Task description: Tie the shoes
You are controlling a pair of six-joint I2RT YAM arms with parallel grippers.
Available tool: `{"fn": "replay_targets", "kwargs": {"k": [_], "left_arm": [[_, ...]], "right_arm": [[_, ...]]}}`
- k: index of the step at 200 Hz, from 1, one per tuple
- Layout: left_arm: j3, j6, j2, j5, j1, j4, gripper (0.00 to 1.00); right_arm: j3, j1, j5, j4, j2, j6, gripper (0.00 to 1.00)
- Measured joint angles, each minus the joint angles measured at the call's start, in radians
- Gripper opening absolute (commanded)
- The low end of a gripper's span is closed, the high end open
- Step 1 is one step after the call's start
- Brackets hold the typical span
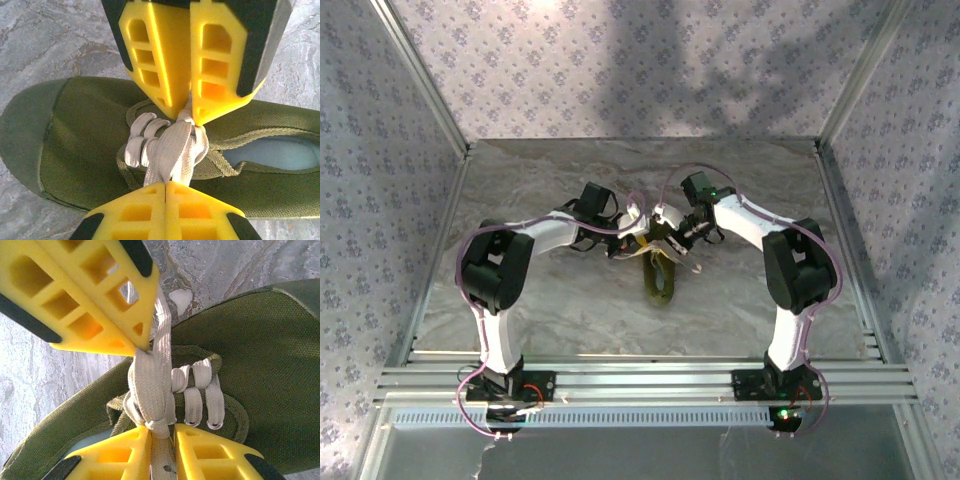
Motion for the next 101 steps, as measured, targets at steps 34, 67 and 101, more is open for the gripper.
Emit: {"fn": "replay_targets", "kwargs": {"k": [34,67,101], "left_arm": [[-0.010,0.004,-0.063,-0.018,0.000,-0.018,0.00],[-0.021,0.007,-0.110,-0.034,0.000,-0.029,0.00],[-0.062,0.007,-0.143,-0.062,0.000,-0.046,0.00]], "right_arm": [[0.023,-0.005,-0.003,-0.016,0.021,0.000,0.17],[0.037,-0.011,-0.015,-0.029,0.033,0.001,0.16],[0.039,-0.014,-0.019,-0.036,0.035,0.004,0.16]]}}
